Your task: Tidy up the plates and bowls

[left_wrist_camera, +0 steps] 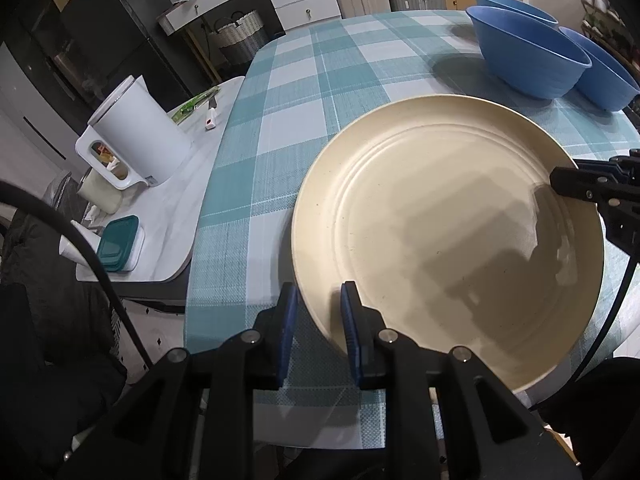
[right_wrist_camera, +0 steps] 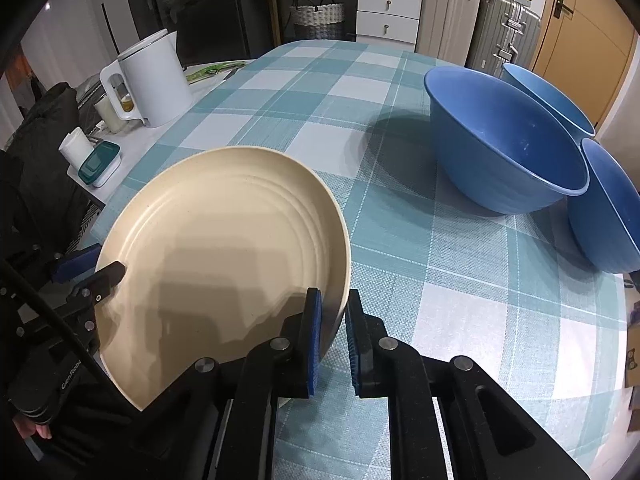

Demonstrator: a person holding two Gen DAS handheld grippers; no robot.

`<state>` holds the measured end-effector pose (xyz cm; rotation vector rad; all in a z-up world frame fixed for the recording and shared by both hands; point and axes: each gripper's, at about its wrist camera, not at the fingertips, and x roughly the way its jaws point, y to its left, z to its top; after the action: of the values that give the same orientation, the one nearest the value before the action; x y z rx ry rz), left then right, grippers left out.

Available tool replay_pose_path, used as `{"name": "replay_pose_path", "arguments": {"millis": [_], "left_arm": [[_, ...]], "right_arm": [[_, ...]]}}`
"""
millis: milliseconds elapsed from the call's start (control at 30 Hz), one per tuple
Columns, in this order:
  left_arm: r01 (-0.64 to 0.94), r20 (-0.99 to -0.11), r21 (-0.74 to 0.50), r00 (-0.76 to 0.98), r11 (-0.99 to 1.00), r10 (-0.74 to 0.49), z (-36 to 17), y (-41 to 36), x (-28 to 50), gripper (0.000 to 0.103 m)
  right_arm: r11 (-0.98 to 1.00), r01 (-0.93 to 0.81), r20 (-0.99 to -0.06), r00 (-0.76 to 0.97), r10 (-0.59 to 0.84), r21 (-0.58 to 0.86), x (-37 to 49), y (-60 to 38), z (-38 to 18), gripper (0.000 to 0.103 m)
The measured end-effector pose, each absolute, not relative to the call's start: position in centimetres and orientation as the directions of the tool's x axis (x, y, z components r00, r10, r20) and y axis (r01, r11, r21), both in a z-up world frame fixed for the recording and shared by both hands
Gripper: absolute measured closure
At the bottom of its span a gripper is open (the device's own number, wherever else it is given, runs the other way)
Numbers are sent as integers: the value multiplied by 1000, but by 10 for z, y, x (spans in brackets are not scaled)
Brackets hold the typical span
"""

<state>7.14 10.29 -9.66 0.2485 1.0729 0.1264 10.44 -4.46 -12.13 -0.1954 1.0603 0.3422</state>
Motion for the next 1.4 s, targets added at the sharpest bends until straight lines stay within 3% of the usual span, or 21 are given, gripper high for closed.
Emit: {"name": "replay_pose_path", "arguments": {"millis": [300, 533, 567, 633, 700, 833, 967, 1167, 1300, 1400], "left_arm": [[8, -851, 250, 478, 968, 216, -94, 106, 71, 81], [-4, -859, 221, 472, 975, 197, -92, 110, 71, 80], [-7, -861, 216, 471, 976, 194, -92, 112, 71, 79], [-28, -865, 196, 466, 980, 186, -91, 116, 71, 62], [-45, -868, 153, 472, 987, 156, -88, 121, 72, 55], [-67, -886, 24, 460, 997, 52, -88, 133, 74, 55], [-68, -911, -21, 413, 997, 8, -99, 135, 80, 55], [-88, -917, -112, 393, 990, -69, -103, 140, 81, 55], [-121, -913, -263, 351, 957, -206, -109, 142, 81, 55], [-149, -920, -232, 354, 961, -167, -107, 140, 82, 55]], "right_arm": [[922, -386, -883, 440, 166, -19, 102, -39, -127, 88], [942, -324, -879, 420, 224, 86, 110, -58, -120, 87], [945, -303, -874, 418, 249, 125, 112, -63, -118, 84], [939, -263, -861, 398, 316, 223, 116, -76, -117, 77], [914, -225, -842, 362, 401, 338, 120, -85, -119, 71], [907, -184, -842, 337, 420, 379, 124, -89, -124, 71], [927, -199, -882, 295, 367, 319, 125, -77, -136, 71], [904, -188, -869, 256, 422, 384, 128, -73, -145, 71], [908, -187, -874, 256, 413, 375, 127, -63, -147, 70], [910, -188, -877, 254, 409, 370, 127, -56, -147, 70]]}}
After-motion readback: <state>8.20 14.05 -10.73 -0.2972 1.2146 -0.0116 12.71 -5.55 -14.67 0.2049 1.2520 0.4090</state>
